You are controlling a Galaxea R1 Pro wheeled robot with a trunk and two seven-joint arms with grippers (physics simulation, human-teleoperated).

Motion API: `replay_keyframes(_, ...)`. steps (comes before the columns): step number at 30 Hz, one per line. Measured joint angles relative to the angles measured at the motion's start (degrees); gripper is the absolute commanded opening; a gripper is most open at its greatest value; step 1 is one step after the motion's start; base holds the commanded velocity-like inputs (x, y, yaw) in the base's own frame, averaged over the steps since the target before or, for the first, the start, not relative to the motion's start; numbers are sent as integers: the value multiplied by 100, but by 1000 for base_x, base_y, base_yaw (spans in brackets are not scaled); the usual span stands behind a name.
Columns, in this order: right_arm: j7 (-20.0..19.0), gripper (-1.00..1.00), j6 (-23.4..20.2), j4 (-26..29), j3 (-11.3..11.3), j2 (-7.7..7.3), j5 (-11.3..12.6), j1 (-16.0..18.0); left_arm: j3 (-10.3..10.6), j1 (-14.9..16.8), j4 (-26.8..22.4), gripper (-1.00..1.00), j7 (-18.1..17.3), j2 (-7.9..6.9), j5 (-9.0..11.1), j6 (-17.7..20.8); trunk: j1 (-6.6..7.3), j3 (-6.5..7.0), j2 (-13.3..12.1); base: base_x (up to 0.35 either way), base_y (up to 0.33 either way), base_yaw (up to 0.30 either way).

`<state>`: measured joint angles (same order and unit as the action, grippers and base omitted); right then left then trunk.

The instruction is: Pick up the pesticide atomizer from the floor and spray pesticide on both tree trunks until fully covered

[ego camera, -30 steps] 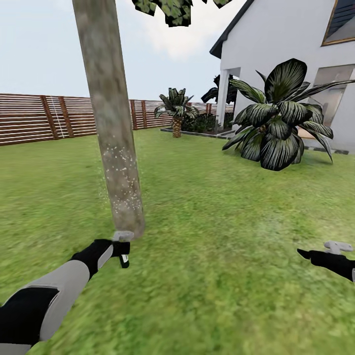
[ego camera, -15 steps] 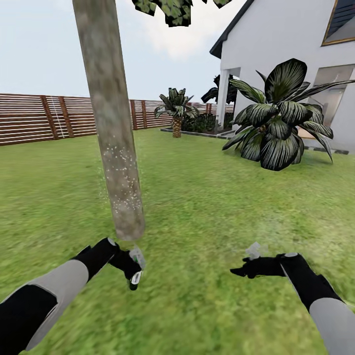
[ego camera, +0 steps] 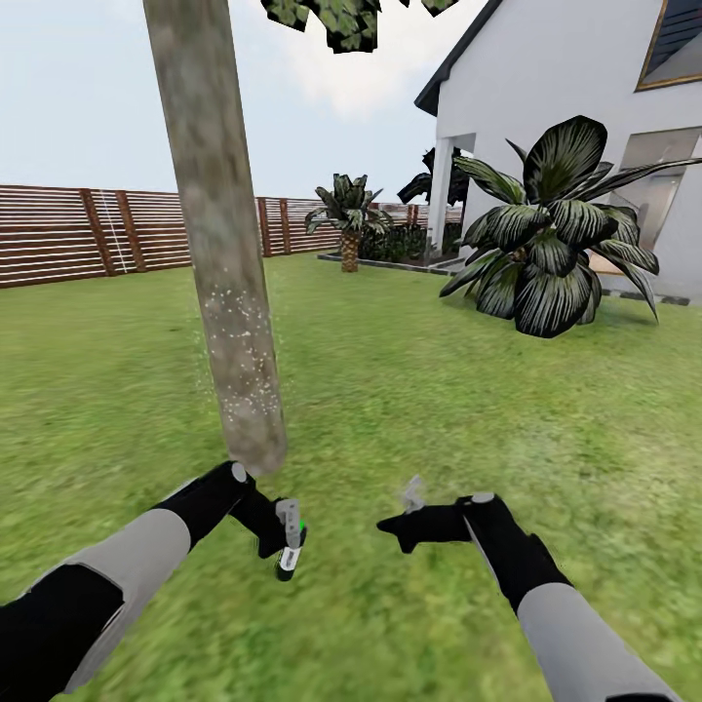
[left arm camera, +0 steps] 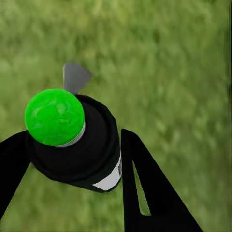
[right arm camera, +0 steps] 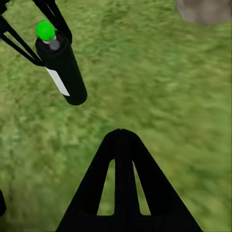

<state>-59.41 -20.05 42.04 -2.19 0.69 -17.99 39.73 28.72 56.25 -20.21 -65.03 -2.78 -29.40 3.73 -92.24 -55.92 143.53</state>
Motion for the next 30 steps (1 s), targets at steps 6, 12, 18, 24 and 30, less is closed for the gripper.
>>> replay_keyframes(6, 1, -100, -8, 66, -10, 145, -3, 0, -2, -1, -1, -100, -1, 241, -202, 5, 0, 0, 0, 0, 0, 0)
replay_keyframes(12, 1, -100, -8, 69, -18, 151, -3, 0, -7, 0, -187, -100, -1, 486, -255, 24, 0, 0, 0, 0, 0, 0)
replay_keyframes(18, 0, -100, -8, 68, -19, 157, -3, 0, -7, 0, -248, -100, 16, 695, -267, 226, 0, 0, 0, 0, 0, 0)
replay_keyframes(24, 0, -100, -8, 68, -19, 187, 6, 0, -6, 6, -255, -100, 120, 764, -269, 292, 0, 0, 0, 0, 0, 0)
replay_keyframes(30, 0, -100, -8, 141, -20, 231, 39, 0, -5, 17, -255, -100, 174, 770, -270, 295, 0, 0, 0, 0, 0, 0)
